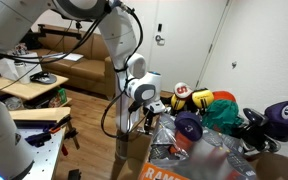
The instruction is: Remove the remote from the fan then place it on the left arm of the couch
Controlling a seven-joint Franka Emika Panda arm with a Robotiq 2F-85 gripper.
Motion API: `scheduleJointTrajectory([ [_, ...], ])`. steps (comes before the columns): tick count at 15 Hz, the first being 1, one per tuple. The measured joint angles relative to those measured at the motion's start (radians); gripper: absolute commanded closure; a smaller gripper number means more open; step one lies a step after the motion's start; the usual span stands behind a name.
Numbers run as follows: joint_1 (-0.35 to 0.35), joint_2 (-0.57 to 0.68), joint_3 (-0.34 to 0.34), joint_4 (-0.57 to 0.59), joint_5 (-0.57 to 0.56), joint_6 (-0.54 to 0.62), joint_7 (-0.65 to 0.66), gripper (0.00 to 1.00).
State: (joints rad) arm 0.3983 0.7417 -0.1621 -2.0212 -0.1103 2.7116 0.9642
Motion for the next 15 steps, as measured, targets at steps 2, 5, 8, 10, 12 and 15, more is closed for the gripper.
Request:
scheduleJointTrajectory([
  [2, -0.007, 0.001, 0.006, 0.0, 0.008, 0.02, 0.0, 0.9],
  [5, -0.045, 0.001, 0.039, 0.002, 0.046, 0.029, -0.018, 0.39],
  [8, -0.103, 0.001, 0.091, 0.005, 0.108, 0.029, -0.045, 0.2],
  [10, -0.124, 0.0, 0.118, 0.009, 0.143, 0.028, -0.057, 0.07],
  [12, -0.131, -0.001, 0.131, 0.01, 0.166, 0.024, -0.058, 0.01],
  [15, -0.132, -0.017, 0.148, 0.008, 0.208, -0.036, -0.058, 0.0],
])
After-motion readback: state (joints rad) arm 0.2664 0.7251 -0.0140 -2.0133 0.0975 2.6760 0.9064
